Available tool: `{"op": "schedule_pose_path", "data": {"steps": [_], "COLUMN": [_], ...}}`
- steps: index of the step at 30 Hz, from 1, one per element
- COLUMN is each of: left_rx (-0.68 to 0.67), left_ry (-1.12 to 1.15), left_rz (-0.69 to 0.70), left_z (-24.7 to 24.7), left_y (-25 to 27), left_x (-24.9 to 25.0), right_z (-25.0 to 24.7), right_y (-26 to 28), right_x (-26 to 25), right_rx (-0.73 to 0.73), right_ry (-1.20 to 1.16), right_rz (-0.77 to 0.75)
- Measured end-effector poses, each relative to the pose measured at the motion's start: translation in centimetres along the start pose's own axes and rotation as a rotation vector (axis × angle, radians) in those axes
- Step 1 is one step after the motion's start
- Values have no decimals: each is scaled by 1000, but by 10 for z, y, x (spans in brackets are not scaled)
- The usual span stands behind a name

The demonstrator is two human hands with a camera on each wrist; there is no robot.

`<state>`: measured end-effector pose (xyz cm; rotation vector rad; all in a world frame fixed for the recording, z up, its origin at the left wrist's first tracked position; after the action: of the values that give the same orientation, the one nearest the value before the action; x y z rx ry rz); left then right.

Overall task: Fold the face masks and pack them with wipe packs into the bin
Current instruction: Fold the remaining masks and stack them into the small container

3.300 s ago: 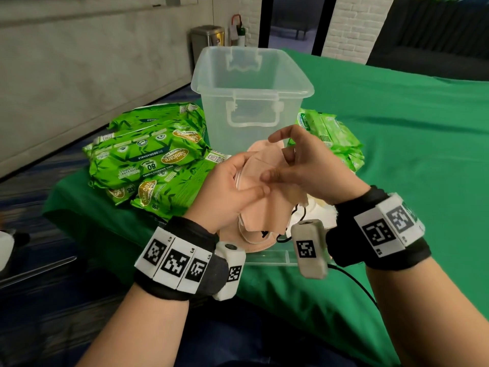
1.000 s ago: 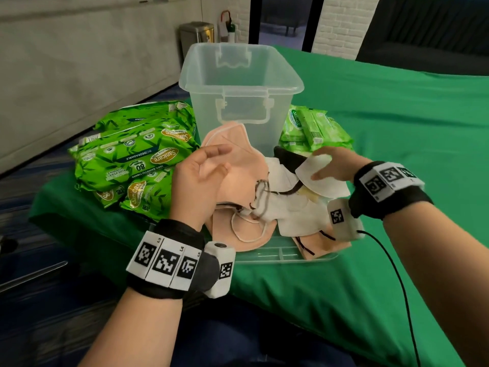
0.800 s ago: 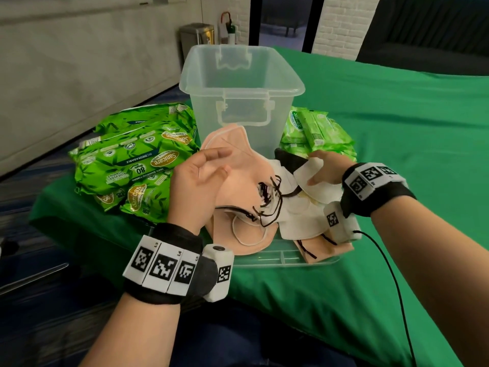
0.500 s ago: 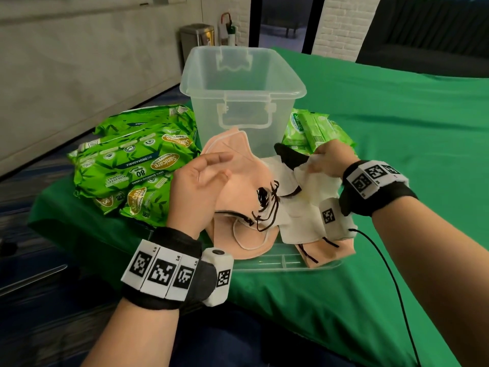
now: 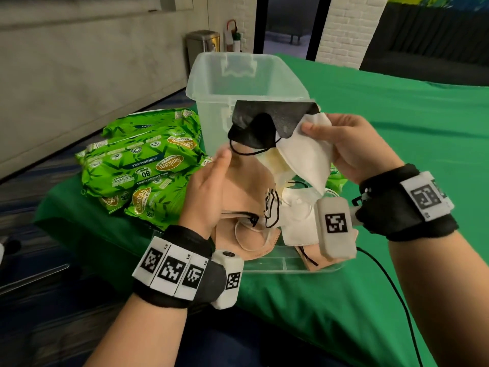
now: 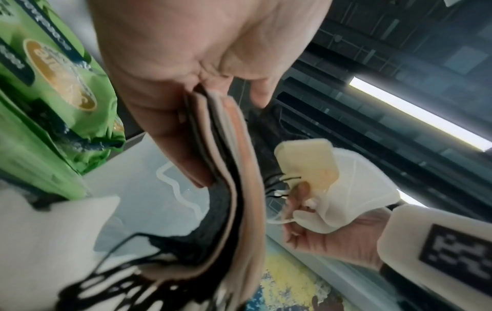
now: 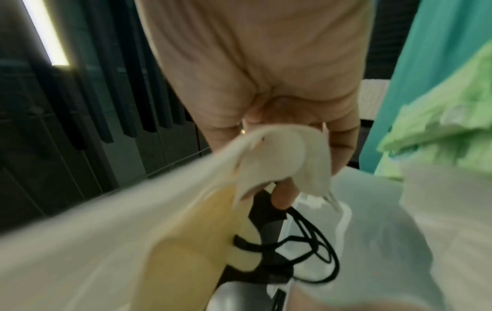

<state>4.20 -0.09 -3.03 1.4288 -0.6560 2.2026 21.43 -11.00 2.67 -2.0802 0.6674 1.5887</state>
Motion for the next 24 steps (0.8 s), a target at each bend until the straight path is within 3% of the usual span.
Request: {"op": "schedule_pose_path", "data": {"steps": [3, 6, 11, 16, 20, 22, 24], "left_rx": [-48, 36, 96, 123, 92, 69, 43], "left_ry": [120, 127, 39, -9, -54, -76, -108], "left_rz": [-34, -44, -31, 34, 102, 129, 155], "left_z": [8, 6, -1, -5, -10, -10, -9], "left_y": [4, 5, 5, 2, 2, 3, 2], "left_x": [2, -2, -4, 0, 5, 7, 8], "right_z": [21, 39, 47, 28, 1, -3, 8], "right_y": [6, 12, 18, 16, 16, 18, 22], "right_x": [12, 27, 46, 46, 32, 23, 14], "right_rx": [-95, -165, -137, 35, 250, 204, -19], "right_ry": [-56, -10, 67, 178, 318, 284, 149], "right_rz": [79, 149, 220, 185, 45, -20, -76]}}
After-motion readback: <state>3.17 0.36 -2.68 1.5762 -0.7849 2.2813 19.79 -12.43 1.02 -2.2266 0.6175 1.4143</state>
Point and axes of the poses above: each hand's wrist, its own y-axis away from the middle knuckle, its own z-axis out of the palm, x = y × z, the point moved 7 cm from there along -y, towards the middle knuckle, and after that the axes turned 14 degrees about y, right-handed, at the moved point
